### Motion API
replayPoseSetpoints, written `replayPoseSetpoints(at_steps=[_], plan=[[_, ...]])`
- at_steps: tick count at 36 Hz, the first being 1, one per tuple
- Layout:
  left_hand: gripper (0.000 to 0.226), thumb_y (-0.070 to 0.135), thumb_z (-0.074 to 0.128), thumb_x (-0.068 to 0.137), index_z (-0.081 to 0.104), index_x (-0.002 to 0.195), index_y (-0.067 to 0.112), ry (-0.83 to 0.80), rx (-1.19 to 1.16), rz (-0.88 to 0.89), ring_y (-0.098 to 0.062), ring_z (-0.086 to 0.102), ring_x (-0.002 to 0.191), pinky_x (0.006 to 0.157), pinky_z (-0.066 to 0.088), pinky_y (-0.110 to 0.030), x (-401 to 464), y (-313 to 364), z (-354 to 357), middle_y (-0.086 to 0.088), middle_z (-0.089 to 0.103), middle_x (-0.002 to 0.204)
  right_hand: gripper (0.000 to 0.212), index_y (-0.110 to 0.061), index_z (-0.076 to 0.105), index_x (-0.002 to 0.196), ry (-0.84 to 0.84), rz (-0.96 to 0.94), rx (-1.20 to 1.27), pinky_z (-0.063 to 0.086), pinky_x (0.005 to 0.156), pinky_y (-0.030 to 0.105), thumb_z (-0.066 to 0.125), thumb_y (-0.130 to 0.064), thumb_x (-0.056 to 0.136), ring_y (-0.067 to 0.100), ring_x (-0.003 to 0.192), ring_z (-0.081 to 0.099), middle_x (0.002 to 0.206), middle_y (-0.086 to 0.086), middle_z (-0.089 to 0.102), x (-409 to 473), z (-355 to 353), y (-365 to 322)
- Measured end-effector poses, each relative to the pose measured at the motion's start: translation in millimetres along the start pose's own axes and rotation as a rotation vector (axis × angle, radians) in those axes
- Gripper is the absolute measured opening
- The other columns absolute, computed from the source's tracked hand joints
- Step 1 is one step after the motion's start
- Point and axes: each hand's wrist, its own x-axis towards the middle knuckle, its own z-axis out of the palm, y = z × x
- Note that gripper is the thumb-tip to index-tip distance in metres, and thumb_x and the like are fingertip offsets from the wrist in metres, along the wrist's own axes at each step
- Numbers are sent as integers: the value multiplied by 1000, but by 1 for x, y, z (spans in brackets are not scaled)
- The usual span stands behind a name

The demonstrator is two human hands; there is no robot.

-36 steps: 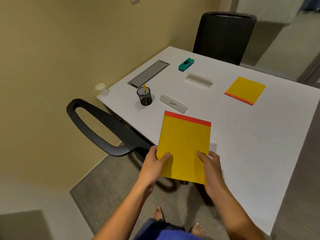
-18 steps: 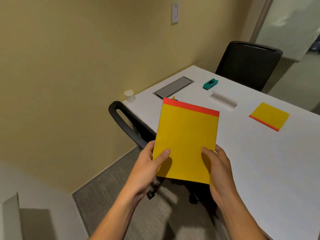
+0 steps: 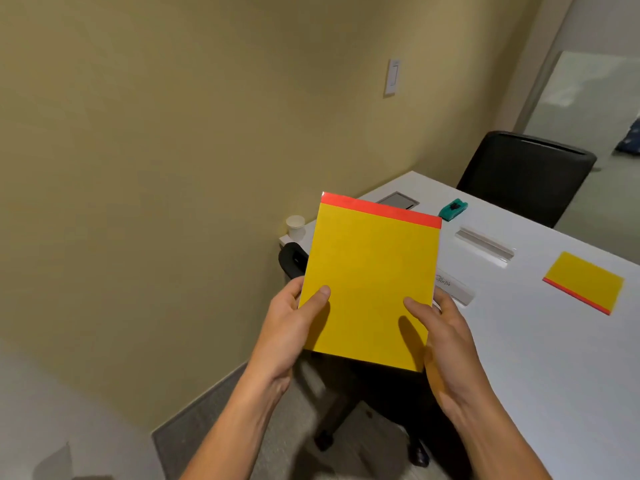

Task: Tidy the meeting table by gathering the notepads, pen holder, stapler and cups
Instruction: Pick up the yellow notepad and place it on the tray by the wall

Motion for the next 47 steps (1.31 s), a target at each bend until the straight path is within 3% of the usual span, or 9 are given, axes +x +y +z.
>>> replayPoseSetpoints(at_steps=[5, 9, 12, 17, 20, 25, 35, 45, 47], plan=[[24, 24, 55, 102, 66, 122, 19, -19, -41, 13, -15, 74, 98, 68, 56, -19, 33, 7, -10, 1, 76, 112, 58, -37, 60, 130, -14, 5, 26, 53, 100, 55, 75, -45, 75, 19, 110, 71, 120, -10, 73, 38, 14, -6], [25, 23, 44, 107, 67, 116, 20, 66, -2, 18, -14, 74, 86, 62, 54, -23, 65, 11, -16, 1, 78, 103, 44, -33, 59, 133, -58, 1, 8, 59, 85, 43, 69, -33, 91, 14, 104, 73, 117, -10, 74, 79, 27, -13], [29, 22, 41, 108, 69, 112, 23, 136, 34, 10, -18, 67, 78, 61, 48, -27, 90, 13, -22, 0, 78, 97, 49, -33, 60, 128, -89, 2, 8, 59, 77, 36, 72, -36, 81, 11, 97, 74, 111, -12, 76, 104, 41, -19], [32, 16, 38, 108, 69, 110, 23, 142, 28, 23, -5, 73, 80, 58, 51, -14, 135, 26, -27, 8, 79, 96, 38, -30, 56, 127, -122, 7, -1, 59, 71, 29, 68, -26, 91, 8, 94, 74, 109, -12, 76, 145, 55, -28], [33, 15, 38, 108, 70, 112, 23, 126, 43, 13, -7, 74, 81, 58, 52, -15, 160, 29, -31, 6, 79, 97, 33, -28, 56, 125, -112, 22, 7, 59, 77, 31, 65, -21, 94, 7, 92, 74, 109, -10, 76, 166, 61, -33], [34, 15, 38, 108, 71, 109, 21, 104, 90, 29, -5, 74, 78, 56, 50, -13, 204, 40, -43, 7, 79, 94, 46, -23, 51, 136, -86, 50, 21, 50, 104, 51, 68, -21, 94, 20, 110, 70, 121, -1, 72, 195, 76, -42], [38, 13, 38, 108, 74, 102, 26, -39, 104, 60, -6, 74, 87, 62, 52, -13, 305, 49, -81, 8, 78, 99, 47, -30, 49, 137, 67, 18, -18, 48, 106, 53, 68, -27, 94, 25, 118, 64, 130, 0, 66, 247, 124, -47], [38, 12, 38, 108, 73, 102, 23, -184, 131, 85, -7, 73, 83, 62, 53, -16, 400, 54, -136, 7, 79, 97, 48, -30, 48, 137, 252, 12, -29, 48, 84, 36, 69, -26, 94, 20, 120, 61, 129, -5, 67, 304, 197, -32], [37, 12, 38, 108, 73, 104, 25, -196, 147, 80, -10, 73, 91, 70, 54, -22, 415, 57, -143, 7, 78, 101, 46, -29, 49, 138, 267, 11, -39, 46, 70, 27, 67, -24, 96, 15, 111, 63, 126, -4, 68, 312, 209, -32]])
